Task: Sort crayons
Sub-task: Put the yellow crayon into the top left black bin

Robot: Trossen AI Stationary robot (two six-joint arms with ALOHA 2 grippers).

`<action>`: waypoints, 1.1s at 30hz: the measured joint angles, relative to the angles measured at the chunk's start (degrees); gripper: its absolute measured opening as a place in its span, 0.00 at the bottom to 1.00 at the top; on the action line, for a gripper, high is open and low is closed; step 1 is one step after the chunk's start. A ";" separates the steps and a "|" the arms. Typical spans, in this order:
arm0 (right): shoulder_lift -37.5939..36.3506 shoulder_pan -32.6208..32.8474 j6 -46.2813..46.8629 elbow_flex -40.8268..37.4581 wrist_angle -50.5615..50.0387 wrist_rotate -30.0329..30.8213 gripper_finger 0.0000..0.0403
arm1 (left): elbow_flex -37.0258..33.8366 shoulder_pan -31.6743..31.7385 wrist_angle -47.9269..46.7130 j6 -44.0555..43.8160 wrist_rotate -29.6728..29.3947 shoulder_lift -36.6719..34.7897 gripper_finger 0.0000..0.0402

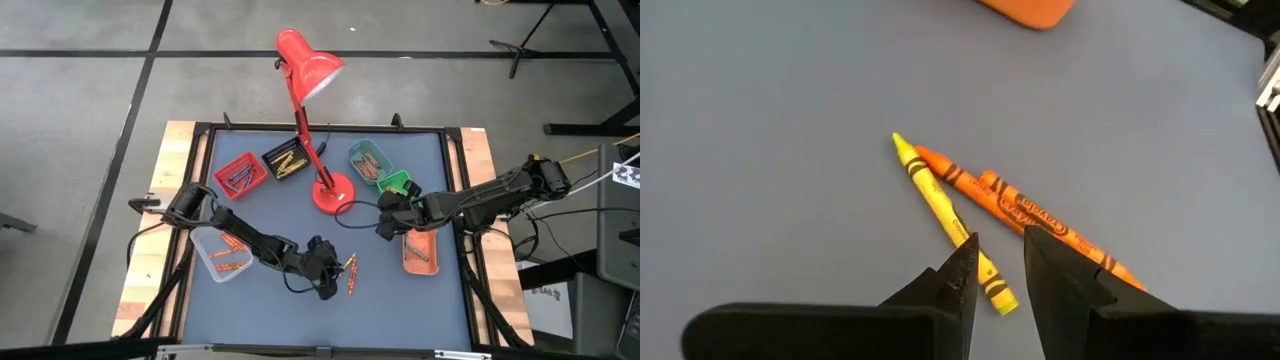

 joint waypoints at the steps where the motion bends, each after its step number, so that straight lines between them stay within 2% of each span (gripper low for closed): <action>1: 0.01 -0.01 0.00 0.00 0.02 0.00 0.27 | -0.01 0.00 0.12 0.10 -0.02 0.04 0.17; 11: 0.01 -0.01 0.02 0.00 0.05 0.00 0.27 | -0.01 -0.43 3.55 9.95 -0.43 -0.02 0.17; 17: -0.01 -0.01 0.02 0.00 0.04 0.00 0.27 | -0.02 -1.42 3.95 10.38 -0.47 0.02 0.17; 27: -0.01 -0.01 0.02 0.00 0.15 0.00 0.27 | 5.00 -2.06 -1.53 15.50 -1.78 0.02 0.17; 33: -0.01 -0.01 0.01 0.00 0.15 0.00 0.27 | 5.40 -1.62 -3.83 15.96 -4.61 0.02 0.17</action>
